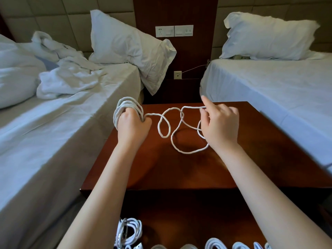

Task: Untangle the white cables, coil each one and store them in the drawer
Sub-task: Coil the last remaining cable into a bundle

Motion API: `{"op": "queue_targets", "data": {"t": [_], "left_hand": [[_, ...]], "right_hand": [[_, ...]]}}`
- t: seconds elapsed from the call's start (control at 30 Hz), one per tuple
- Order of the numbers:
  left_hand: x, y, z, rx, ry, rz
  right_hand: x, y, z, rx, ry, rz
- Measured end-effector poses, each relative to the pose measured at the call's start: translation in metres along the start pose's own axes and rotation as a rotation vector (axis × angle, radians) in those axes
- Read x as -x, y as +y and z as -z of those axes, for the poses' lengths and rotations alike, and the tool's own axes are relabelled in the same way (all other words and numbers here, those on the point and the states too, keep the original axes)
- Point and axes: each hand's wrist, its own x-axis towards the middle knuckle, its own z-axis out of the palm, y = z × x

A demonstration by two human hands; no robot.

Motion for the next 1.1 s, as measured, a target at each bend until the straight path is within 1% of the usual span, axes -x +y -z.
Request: {"op": "queue_targets", "data": {"t": [0.07,0.13,0.2,0.3,0.33,0.4,0.47,0.5,0.6,0.7,0.77,0.8,0.93,0.97,1.0,1.03,1.07,1.1], "left_hand": [[0.001,0.004,0.002,-0.002,0.008,-0.021],[0.001,0.007,0.005,-0.009,0.016,-0.033],[0.002,0.012,0.008,-0.005,0.012,-0.050],[0.004,0.020,0.010,0.034,-0.005,-0.108],[0.005,0.022,0.011,0.046,-0.007,-0.124],[0.008,0.025,0.011,0.071,-0.006,-0.143],[0.008,0.026,0.011,0.079,-0.009,-0.158],[0.009,0.027,0.010,0.074,-0.015,-0.164],[0.010,0.028,0.008,0.048,-0.025,-0.164],[0.012,0.028,0.009,0.026,-0.039,-0.150],[0.012,0.029,0.009,0.019,-0.048,-0.132],[0.012,0.029,0.009,0.018,-0.051,-0.136],[0.009,0.031,0.010,0.002,-0.091,-0.155],[0.008,0.029,0.009,-0.001,-0.115,-0.163],[0.008,0.027,0.009,-0.007,-0.139,-0.176],[0.008,0.026,0.009,-0.015,-0.160,-0.187],[0.008,0.026,0.009,-0.023,-0.167,-0.193],[0.009,0.026,0.009,-0.029,-0.165,-0.197]], "right_hand": [[-0.007,-0.015,0.007,-0.243,-0.030,-0.011],[-0.012,-0.034,0.014,-0.492,-0.186,-0.103],[-0.012,-0.049,0.015,-0.560,-0.397,-0.222],[-0.007,-0.055,0.013,-0.560,-0.684,-0.333],[-0.007,-0.054,0.013,-0.614,-0.754,-0.393],[-0.010,-0.051,0.016,-0.780,-0.809,-0.507],[-0.013,-0.049,0.019,-0.892,-0.787,-0.553],[-0.014,-0.049,0.020,-0.911,-0.765,-0.563],[-0.017,-0.050,0.022,-0.893,-0.677,-0.598],[-0.022,-0.046,0.027,-0.924,-0.564,-0.682],[-0.024,-0.042,0.029,-0.960,-0.519,-0.742],[-0.024,-0.042,0.030,-1.034,-0.497,-0.788],[-0.028,-0.048,0.034,-1.521,-0.365,-1.004],[-0.030,-0.048,0.035,-1.572,-0.338,-1.037],[-0.031,-0.048,0.037,-1.534,-0.321,-1.021],[-0.030,-0.047,0.037,-1.407,-0.314,-0.939],[-0.028,-0.044,0.037,-1.227,-0.305,-0.794],[-0.027,-0.042,0.035,-1.039,-0.277,-0.611]]}}
